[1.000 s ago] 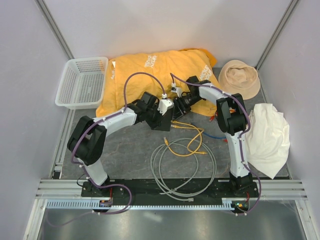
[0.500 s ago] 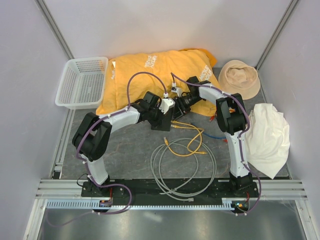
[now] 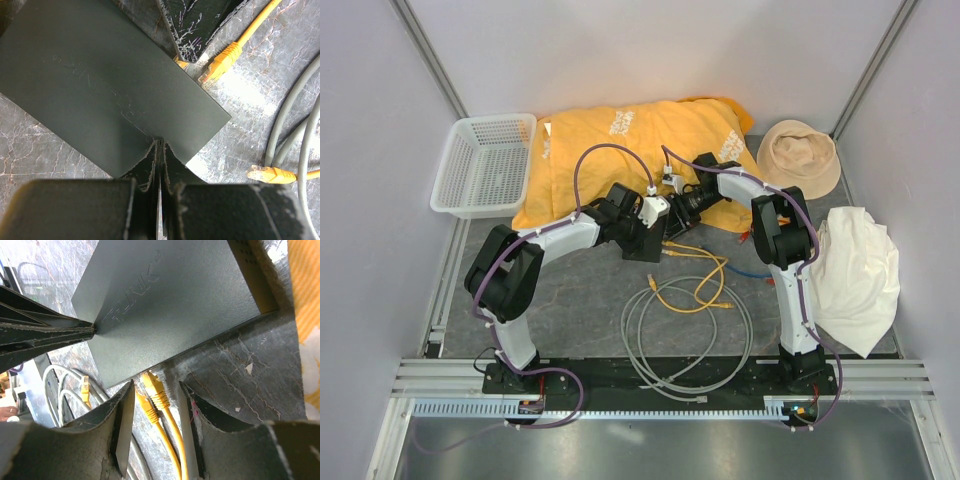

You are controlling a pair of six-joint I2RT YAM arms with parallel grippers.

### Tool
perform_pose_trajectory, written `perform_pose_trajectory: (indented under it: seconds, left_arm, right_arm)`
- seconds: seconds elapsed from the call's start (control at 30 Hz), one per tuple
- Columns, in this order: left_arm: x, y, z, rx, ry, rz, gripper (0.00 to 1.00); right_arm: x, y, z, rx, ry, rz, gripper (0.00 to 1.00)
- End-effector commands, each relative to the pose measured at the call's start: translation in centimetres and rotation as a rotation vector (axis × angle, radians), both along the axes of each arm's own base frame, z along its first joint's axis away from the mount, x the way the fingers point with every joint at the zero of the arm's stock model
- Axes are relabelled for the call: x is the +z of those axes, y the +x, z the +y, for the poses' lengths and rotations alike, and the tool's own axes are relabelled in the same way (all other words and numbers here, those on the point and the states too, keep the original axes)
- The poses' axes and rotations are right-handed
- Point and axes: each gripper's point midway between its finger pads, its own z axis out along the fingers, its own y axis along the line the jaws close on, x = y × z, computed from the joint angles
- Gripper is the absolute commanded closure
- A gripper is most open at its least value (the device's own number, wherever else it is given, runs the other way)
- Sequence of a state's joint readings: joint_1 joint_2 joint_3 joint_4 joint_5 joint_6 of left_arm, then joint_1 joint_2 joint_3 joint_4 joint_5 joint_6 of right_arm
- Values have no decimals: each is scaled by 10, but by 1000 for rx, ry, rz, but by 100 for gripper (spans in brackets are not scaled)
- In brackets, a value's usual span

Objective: Pull the plug from the switch port

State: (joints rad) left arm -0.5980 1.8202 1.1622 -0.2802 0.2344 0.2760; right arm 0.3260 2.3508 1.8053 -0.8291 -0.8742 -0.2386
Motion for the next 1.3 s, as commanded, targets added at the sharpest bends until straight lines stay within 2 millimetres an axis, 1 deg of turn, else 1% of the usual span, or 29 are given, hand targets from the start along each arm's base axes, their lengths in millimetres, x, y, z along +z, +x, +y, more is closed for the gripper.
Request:
perform_pose_trajectory:
  seconds: [0.0,0.1,0.17,0.33,0.43,0.53,0.57,0.6,0.7,0.87,0.93,0.97,1.0,1.1,1.27]
  left_arm:
    - [-24,-8,12,-11,75,31,99]
    - [-25,-10,12,-12,75,36,99]
    - [-26,-10,13,-12,77,36,98]
    - [-24,-10,12,-12,76,34,98]
    - [-25,-10,13,-11,75,35,98]
    - [-25,-10,13,-9,76,35,98]
    - [-25,-10,13,-9,76,35,98]
    - [-25,-10,13,-8,77,34,98]
    - [-25,-10,13,-8,76,33,99]
    - [-25,-11,15,-5,82,34,99]
    - [-26,-11,15,-5,82,34,98]
    - [-26,-11,15,-6,84,34,98]
    - [-26,-11,15,-4,84,36,99]
    - [-26,-11,15,-6,84,34,98]
    - [-26,-11,15,-4,84,35,98]
  right_arm:
    - [-34,4,-11,-19,-103,1,51]
    - [-36,3,-12,-20,-126,-6,47]
    - [-37,2,-11,-19,-134,-8,47]
    - [-41,2,-13,-22,-165,-21,52]
    - [-41,-2,-11,-11,-174,-23,52]
    - [-47,-8,-12,-10,-198,-18,57]
    - [-50,-8,-13,-13,-218,-27,62]
    - [-52,-9,-14,-16,-230,-27,63]
    - [-58,-11,-18,-34,-257,-22,66]
    - [-64,-9,-21,-65,-300,-29,66]
    - [-67,-8,-26,-70,-343,-45,67]
    - [-68,-8,-26,-71,-357,-49,74]
    - [-69,-9,-27,-73,-368,-51,77]
    - [-73,-10,-30,-79,-395,-50,81]
    - [-77,-20,-35,-74,-414,-32,86]
